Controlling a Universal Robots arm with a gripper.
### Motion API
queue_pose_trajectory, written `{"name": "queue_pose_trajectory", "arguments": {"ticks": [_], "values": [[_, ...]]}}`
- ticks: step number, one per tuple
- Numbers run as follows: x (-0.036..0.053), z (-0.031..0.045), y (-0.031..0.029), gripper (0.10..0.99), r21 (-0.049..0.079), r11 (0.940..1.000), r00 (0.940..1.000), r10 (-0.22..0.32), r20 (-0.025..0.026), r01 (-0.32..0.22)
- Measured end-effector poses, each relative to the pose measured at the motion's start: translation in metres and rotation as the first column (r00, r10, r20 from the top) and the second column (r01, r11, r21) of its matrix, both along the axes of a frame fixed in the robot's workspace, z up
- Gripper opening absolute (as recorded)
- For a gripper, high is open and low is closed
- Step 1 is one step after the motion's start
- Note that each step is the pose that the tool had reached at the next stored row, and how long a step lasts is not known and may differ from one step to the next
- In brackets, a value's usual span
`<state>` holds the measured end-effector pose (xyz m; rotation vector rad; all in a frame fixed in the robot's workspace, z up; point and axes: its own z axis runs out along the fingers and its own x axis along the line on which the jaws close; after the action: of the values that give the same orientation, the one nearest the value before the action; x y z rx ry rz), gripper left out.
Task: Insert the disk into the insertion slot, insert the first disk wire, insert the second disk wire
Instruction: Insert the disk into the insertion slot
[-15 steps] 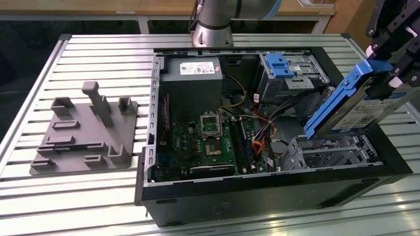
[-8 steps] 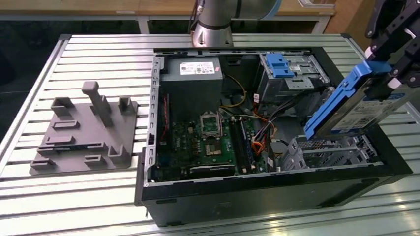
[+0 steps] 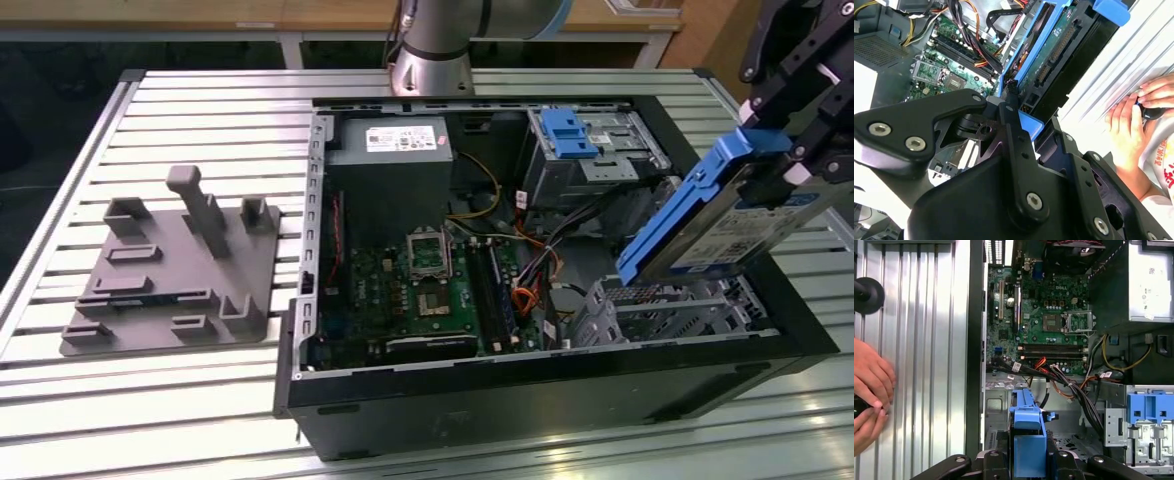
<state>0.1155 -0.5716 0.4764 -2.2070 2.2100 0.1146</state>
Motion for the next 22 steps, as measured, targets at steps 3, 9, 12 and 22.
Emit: {"name": "queue_pose_trajectory", "arguments": {"ticks": [3,9,12,22], "values": [[0.0002,-0.0011,0.0,0.365,0.0,1.0,1.0,0.0,0.0,0.0],[0.0015,-0.0031,0.0,0.365,0.0,1.0,1.0,0.0,-0.0001,0.0],[0.0021,-0.0039,0.0,0.365,0.0,1.0,1.0,0.0,0.0,0.0],[0.0026,-0.0076,0.0033,0.365,0.0,1.0,1.0,0.0,-0.0001,0.0]]}}
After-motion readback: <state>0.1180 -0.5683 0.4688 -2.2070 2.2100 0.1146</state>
